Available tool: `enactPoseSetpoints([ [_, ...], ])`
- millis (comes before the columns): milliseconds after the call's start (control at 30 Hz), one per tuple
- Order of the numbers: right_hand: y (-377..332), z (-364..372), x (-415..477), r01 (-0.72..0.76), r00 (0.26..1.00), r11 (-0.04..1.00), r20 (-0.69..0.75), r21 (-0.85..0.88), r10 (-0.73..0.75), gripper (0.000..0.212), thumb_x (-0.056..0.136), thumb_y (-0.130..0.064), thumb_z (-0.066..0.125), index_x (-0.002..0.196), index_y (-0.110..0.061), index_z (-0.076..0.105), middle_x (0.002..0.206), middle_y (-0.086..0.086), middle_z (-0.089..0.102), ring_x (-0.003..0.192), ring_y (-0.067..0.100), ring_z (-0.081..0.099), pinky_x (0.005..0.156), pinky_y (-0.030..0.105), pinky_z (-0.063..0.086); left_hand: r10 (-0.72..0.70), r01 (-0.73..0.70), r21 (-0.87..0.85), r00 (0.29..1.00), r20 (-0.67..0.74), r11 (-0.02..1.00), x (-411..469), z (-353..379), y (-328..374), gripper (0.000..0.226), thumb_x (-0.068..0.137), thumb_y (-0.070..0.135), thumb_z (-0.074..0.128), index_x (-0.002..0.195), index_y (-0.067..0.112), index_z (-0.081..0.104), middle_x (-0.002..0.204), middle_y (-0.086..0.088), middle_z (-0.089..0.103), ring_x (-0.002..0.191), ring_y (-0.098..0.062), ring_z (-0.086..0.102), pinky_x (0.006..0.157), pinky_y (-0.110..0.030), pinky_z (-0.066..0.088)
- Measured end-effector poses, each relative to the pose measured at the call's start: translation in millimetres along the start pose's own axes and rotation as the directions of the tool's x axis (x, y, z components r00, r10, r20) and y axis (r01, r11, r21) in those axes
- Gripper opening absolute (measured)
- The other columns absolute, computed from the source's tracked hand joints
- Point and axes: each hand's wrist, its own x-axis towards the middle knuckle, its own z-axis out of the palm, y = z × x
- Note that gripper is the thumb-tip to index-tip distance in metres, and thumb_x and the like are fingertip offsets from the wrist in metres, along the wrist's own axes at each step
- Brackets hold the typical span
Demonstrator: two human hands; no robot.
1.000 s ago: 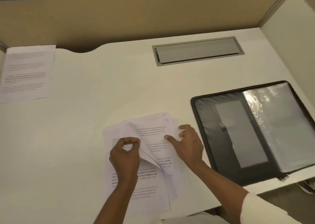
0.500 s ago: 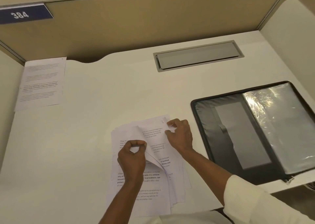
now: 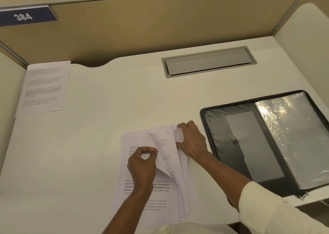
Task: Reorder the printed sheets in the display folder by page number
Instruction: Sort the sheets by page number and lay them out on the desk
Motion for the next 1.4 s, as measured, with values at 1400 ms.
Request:
enactPoseSetpoints([
  [1400,5,-7,-78,-0.203,0.939,0.903,-0.185,0.379,0.289,0.018,0.093,-0.024,0.078,0.084,-0.019,0.063,0.075,-0.004,0.066,0.069,0.023,0.066,0.056,0.032,0.047,0.042,-0.042,-0.025,0.999,-0.004,0.999,-2,-15,0,0.020,0.086,0.006,0.083,0.079,0.024,0.078,0.082,0.019,0.077,0.086,0.003,0.070,0.076,-0.005,0.049],
])
